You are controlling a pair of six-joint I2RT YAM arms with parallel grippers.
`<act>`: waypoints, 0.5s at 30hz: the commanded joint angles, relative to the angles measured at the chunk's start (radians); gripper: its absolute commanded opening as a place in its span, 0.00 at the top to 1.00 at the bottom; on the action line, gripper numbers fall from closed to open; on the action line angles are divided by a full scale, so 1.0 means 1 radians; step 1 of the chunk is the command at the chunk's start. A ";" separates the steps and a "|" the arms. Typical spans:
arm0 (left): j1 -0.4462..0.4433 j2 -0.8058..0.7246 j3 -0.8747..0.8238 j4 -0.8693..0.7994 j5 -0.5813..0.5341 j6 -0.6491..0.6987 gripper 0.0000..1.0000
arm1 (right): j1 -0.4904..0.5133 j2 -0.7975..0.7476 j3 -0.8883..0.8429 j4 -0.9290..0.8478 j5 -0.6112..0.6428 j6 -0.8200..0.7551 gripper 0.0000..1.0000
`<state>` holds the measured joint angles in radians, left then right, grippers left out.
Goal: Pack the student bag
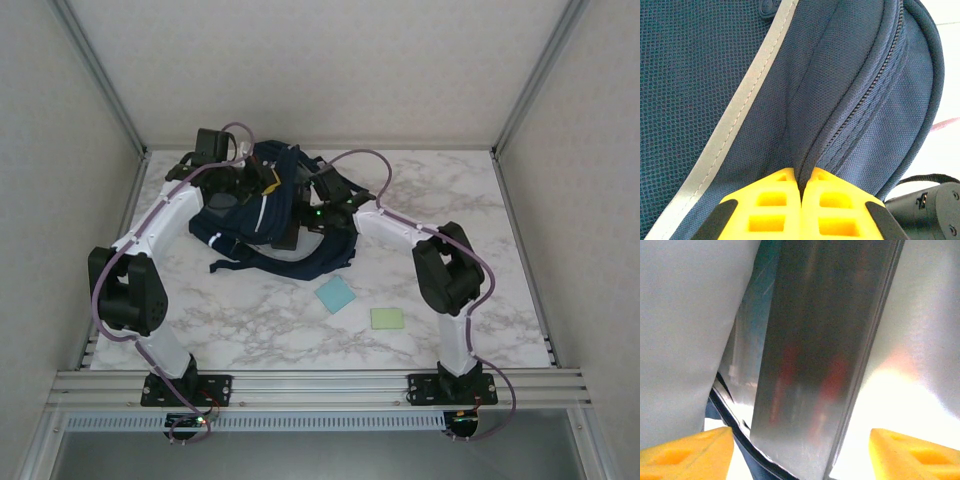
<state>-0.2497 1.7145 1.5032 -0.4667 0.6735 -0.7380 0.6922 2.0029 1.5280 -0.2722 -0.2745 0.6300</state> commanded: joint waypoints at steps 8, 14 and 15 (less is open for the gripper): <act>-0.048 -0.072 0.003 0.046 0.062 -0.043 1.00 | 0.006 0.116 -0.046 0.271 -0.107 0.167 0.56; -0.102 -0.088 -0.012 0.064 0.057 -0.065 1.00 | 0.006 0.236 0.116 0.398 -0.182 0.259 0.64; -0.111 -0.090 -0.013 0.066 0.055 -0.068 1.00 | 0.006 0.249 0.140 0.414 -0.183 0.270 0.65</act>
<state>-0.3119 1.7073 1.4822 -0.4519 0.6525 -0.7597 0.6918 2.2024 1.5780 0.0170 -0.4156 0.8368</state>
